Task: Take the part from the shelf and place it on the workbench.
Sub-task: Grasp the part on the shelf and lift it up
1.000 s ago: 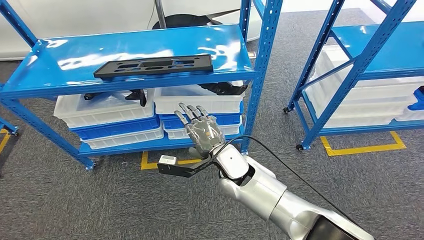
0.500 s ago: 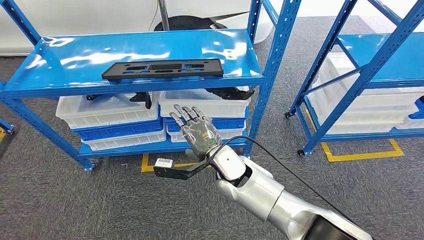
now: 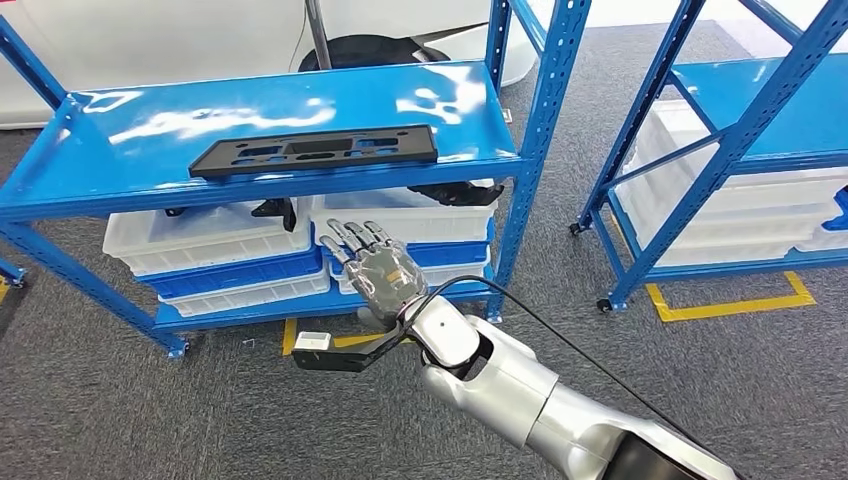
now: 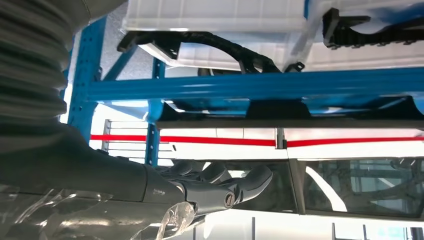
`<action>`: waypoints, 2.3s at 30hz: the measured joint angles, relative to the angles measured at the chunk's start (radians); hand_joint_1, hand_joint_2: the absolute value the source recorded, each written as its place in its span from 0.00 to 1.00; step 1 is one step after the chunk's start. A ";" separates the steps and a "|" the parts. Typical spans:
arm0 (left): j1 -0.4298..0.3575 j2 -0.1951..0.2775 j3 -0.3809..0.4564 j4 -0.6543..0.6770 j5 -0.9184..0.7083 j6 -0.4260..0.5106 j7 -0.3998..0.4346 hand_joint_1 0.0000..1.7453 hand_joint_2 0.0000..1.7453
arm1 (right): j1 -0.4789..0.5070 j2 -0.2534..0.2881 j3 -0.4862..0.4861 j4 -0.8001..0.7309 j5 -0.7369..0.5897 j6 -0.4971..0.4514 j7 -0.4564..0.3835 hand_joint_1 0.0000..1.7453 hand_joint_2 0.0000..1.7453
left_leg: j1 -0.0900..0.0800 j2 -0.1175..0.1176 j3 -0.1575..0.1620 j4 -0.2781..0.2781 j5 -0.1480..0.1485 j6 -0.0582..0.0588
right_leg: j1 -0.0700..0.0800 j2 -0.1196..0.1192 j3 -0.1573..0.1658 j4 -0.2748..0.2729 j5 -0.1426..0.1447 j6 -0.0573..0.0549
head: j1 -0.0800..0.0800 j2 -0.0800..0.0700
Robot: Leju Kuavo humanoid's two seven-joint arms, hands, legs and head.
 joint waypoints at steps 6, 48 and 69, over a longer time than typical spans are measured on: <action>-0.001 0.000 0.000 0.000 0.001 0.000 -0.001 0.00 0.00 | -0.003 0.009 0.008 -0.001 -0.002 0.004 -0.004 0.00 1.00 | -0.008 -0.007 0.043 -0.078 0.013 0.047 | -0.003 0.000 0.002 0.022 -0.029 0.031 | 0.000 0.000; 0.008 -0.002 0.000 0.000 -0.004 0.002 -0.001 0.00 0.00 | -0.006 -0.003 0.019 -0.004 -0.035 0.015 0.018 0.00 1.00 | -0.024 -0.010 0.104 -0.088 -0.030 0.057 | 0.013 -0.006 -0.047 0.020 0.034 0.018 | 0.000 0.000; 0.007 -0.002 0.000 0.000 -0.008 0.002 -0.001 0.00 0.00 | -0.011 -0.003 0.021 -0.005 -0.040 0.023 0.017 0.00 1.00 | -0.020 -0.006 0.055 -0.088 0.015 0.071 | 0.015 0.000 -0.045 0.121 -0.078 0.022 | -0.003 0.000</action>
